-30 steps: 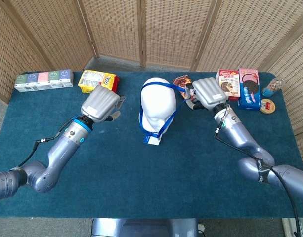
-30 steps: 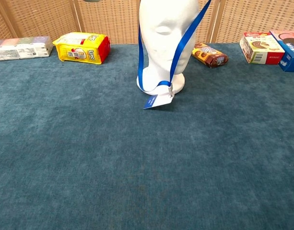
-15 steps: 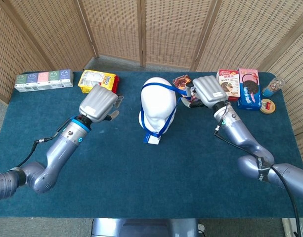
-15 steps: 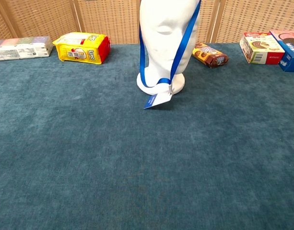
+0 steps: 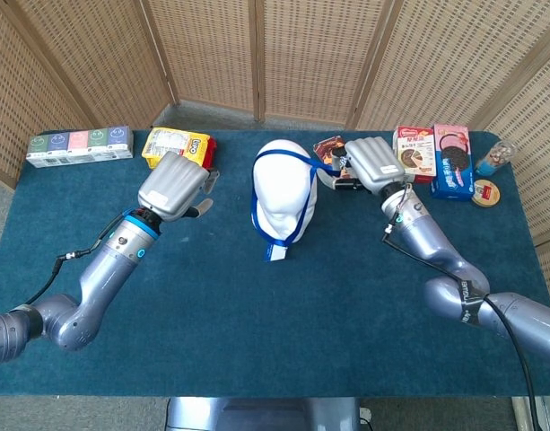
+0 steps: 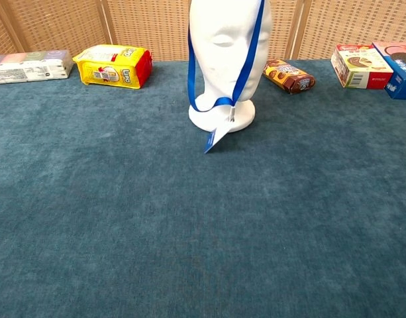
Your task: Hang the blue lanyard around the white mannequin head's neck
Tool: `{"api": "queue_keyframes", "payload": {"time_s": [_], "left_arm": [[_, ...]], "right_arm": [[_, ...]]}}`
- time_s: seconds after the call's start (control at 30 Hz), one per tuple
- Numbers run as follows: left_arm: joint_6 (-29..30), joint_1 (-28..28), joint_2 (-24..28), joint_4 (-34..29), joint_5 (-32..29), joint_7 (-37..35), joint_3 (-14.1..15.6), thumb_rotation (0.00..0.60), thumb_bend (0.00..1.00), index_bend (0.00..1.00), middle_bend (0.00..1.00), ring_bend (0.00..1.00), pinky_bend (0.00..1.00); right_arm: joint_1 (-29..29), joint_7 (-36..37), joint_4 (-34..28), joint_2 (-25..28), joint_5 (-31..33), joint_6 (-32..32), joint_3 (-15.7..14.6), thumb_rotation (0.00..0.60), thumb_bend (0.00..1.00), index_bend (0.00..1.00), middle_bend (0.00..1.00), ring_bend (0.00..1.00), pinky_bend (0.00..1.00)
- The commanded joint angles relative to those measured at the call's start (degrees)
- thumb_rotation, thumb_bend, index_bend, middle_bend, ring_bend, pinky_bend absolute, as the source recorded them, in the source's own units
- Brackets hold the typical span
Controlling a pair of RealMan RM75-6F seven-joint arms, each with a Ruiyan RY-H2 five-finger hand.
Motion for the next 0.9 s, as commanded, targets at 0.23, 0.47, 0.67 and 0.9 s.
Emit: {"api": "queue_keyframes", "payload": {"time_s": [0.23, 0.47, 0.67, 0.9], "left_arm": [[-0.1, 0.0, -0.2, 0.2, 0.2, -0.1, 0.1, 0.553, 0.28, 0.62, 1.00, 0.97, 0.91], [0.0, 0.1, -0.1, 0.2, 0.2, -0.2, -0.1, 0.551, 0.28, 0.62, 1.00, 0.97, 0.91], [0.2, 0.3, 0.1, 0.3, 0.3, -0.3, -0.2, 0.550, 0.28, 0.62, 1.00, 0.97, 0.91], [0.6, 0.7, 0.4, 0.3, 0.4, -0.9, -0.4, 0.545, 0.28, 0.62, 1.00, 0.97, 0.91]], "right_arm": [[0.2, -1.2, 0.3, -0.2, 0.4, 0.0, -0.8, 0.090, 0.41, 0.56, 0.98, 1.00, 1.00], [0.2, -1.5, 0.5, -0.5, 0.2, 0.2, -1.1, 0.094, 0.43, 0.54, 0.98, 1.00, 1.00], [0.1, -2.0, 0.3, 0.2, -0.2, 0.3, -1.5, 0.100, 0.43, 0.53, 0.98, 1.00, 1.00], [-0.2, -2.9, 0.1, 0.5, -0.8, 0.8, -2.1, 0.102, 0.40, 0.51, 0.98, 1.00, 1.00]]}}
